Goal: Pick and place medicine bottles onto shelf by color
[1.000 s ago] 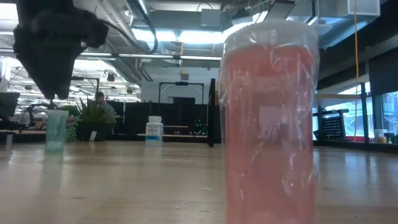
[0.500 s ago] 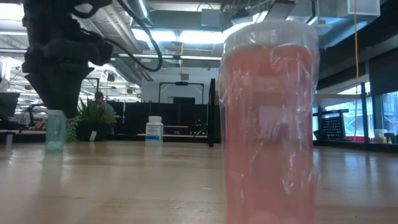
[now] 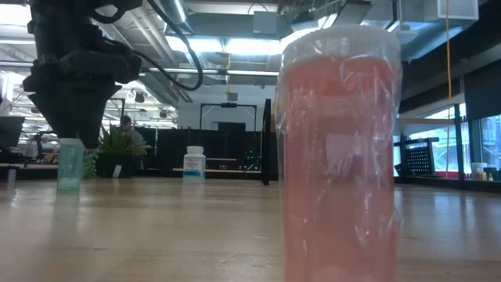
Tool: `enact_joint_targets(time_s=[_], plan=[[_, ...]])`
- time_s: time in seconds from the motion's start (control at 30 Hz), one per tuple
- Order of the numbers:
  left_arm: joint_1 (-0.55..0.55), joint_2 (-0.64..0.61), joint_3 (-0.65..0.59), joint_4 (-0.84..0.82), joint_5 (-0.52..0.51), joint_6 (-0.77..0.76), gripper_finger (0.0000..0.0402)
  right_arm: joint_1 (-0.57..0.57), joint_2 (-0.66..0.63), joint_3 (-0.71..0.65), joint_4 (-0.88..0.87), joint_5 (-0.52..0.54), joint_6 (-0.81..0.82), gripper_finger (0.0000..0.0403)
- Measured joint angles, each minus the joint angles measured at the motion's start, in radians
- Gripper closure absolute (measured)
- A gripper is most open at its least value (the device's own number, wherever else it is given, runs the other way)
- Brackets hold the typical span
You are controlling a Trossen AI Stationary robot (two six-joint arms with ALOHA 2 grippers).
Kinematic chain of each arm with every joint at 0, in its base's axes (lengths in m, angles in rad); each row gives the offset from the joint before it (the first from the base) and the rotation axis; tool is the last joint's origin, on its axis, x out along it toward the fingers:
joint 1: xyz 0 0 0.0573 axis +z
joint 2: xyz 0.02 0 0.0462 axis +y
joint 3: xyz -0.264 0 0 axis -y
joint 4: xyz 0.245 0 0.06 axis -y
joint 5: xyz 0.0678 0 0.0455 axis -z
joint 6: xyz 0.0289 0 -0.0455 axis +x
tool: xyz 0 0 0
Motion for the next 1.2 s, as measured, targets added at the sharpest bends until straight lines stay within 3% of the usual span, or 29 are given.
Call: enact_joint_targets(time_s=[0.3, 1.2], plan=[[0.000, 0.000, 0.000, 0.006, -0.007, -0.001, 0.0092, 0.000, 0.000, 0.000, 0.000, 0.000, 0.000, 0.0146], [0.000, 0.057, -0.001, 0.016, 0.018, 0.007, 0.0198, 0.000, 0.000, 0.000, -0.001, -0.001, 0.001, 0.0146]])
